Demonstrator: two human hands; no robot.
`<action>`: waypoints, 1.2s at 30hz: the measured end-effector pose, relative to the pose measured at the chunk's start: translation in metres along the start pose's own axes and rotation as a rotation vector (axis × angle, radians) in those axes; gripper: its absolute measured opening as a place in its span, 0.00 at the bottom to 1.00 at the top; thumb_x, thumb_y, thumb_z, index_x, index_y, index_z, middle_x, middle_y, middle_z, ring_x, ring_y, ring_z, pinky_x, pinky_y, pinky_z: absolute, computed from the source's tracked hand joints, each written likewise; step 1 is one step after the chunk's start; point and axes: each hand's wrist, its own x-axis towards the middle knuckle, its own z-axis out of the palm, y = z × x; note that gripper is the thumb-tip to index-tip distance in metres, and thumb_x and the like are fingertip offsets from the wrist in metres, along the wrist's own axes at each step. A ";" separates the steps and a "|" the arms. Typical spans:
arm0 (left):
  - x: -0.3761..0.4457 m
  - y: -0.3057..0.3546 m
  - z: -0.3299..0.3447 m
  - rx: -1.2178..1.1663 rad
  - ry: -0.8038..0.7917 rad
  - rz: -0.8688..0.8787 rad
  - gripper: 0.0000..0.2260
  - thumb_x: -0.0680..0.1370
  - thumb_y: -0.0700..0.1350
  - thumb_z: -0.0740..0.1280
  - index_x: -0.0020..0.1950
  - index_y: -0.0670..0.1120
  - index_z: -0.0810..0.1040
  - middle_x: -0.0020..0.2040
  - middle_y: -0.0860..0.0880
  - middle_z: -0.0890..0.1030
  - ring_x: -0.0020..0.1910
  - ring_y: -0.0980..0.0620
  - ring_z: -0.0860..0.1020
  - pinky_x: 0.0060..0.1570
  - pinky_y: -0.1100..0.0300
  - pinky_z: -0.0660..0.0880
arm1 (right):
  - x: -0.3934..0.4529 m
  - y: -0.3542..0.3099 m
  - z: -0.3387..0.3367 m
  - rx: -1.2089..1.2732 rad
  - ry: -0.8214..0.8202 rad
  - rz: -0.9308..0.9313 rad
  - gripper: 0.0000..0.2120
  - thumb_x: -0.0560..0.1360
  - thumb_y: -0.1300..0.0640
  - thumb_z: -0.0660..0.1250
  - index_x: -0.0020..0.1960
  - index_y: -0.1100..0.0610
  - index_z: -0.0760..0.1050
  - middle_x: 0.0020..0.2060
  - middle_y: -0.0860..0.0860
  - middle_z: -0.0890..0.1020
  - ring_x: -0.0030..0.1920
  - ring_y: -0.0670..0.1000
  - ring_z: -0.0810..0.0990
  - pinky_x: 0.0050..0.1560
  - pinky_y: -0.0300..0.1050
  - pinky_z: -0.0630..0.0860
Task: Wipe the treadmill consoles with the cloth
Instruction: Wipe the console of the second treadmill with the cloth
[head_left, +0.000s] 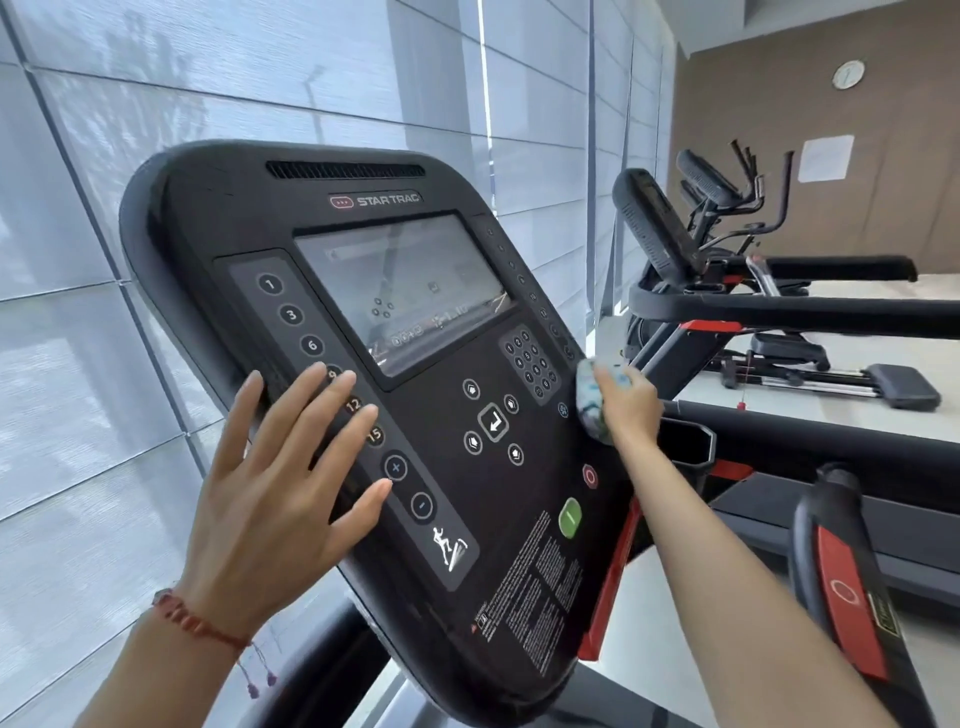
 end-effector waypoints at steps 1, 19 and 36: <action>0.002 -0.005 0.000 0.005 0.009 -0.005 0.21 0.79 0.53 0.58 0.58 0.38 0.79 0.64 0.40 0.75 0.67 0.43 0.68 0.67 0.39 0.59 | 0.000 0.015 -0.008 -0.016 0.019 0.059 0.22 0.74 0.42 0.63 0.54 0.60 0.76 0.54 0.63 0.79 0.57 0.63 0.74 0.52 0.49 0.68; 0.007 -0.012 0.007 -0.077 0.047 0.000 0.21 0.79 0.52 0.56 0.56 0.38 0.80 0.62 0.39 0.76 0.66 0.42 0.68 0.67 0.39 0.59 | 0.040 -0.085 0.040 0.039 -0.012 -0.119 0.18 0.74 0.46 0.64 0.55 0.59 0.75 0.53 0.57 0.79 0.54 0.57 0.75 0.46 0.42 0.64; 0.005 -0.011 0.009 -0.109 0.037 -0.012 0.21 0.78 0.52 0.56 0.55 0.39 0.81 0.63 0.40 0.75 0.66 0.43 0.67 0.69 0.43 0.57 | 0.051 -0.181 0.083 0.080 -0.157 -0.417 0.16 0.72 0.44 0.66 0.49 0.56 0.74 0.44 0.51 0.77 0.47 0.53 0.74 0.46 0.42 0.69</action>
